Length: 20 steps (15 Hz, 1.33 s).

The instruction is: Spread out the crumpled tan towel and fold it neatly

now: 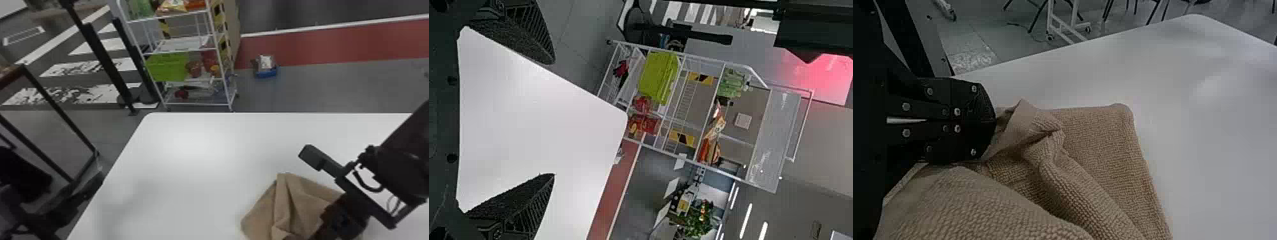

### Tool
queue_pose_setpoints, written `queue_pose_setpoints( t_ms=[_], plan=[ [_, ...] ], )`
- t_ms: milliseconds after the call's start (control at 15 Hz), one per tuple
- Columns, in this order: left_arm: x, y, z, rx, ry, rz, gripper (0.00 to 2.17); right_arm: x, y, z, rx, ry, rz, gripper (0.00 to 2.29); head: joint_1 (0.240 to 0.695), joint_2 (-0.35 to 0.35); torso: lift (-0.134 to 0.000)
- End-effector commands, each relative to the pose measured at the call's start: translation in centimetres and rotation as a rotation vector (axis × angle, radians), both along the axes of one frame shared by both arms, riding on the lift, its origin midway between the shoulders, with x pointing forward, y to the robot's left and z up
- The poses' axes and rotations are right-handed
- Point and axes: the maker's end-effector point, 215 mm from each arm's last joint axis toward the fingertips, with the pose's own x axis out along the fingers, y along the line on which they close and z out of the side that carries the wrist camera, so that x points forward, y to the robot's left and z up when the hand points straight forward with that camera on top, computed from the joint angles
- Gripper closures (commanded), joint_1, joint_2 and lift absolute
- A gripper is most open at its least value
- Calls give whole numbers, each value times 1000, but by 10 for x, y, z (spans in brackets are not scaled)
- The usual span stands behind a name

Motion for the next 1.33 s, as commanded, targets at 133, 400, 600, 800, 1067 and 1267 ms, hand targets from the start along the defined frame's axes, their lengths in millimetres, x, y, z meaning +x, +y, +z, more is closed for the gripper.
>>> queue_pose_setpoints(
  t_ms=[133, 400, 600, 800, 1067, 1267],
  plan=[
    [12, -19, 1, -1, 8, -30, 80, -9, 11, 28, 116, -2, -11, 2091, 695, 350, -122],
    [14, -20, 1, 5, 11, -32, 80, -11, 34, 20, 137, 17, -44, 2091, 695, 350, -122],
    [12, -21, 0, 2, 11, -31, 80, -15, 53, -6, 74, 8, -34, 2091, 695, 350, -122],
    [8, -15, 2, 4, 9, -23, 80, -9, 38, -9, 49, -16, -34, 2091, 695, 350, -122],
    [7, -14, 1, 4, 12, -22, 80, -10, -6, -11, 18, -40, -42, 2091, 695, 350, -122],
    [9, -16, 0, 5, 15, -24, 80, -15, -46, -13, -13, -37, -50, 2088, 695, 350, -122]
  ],
)
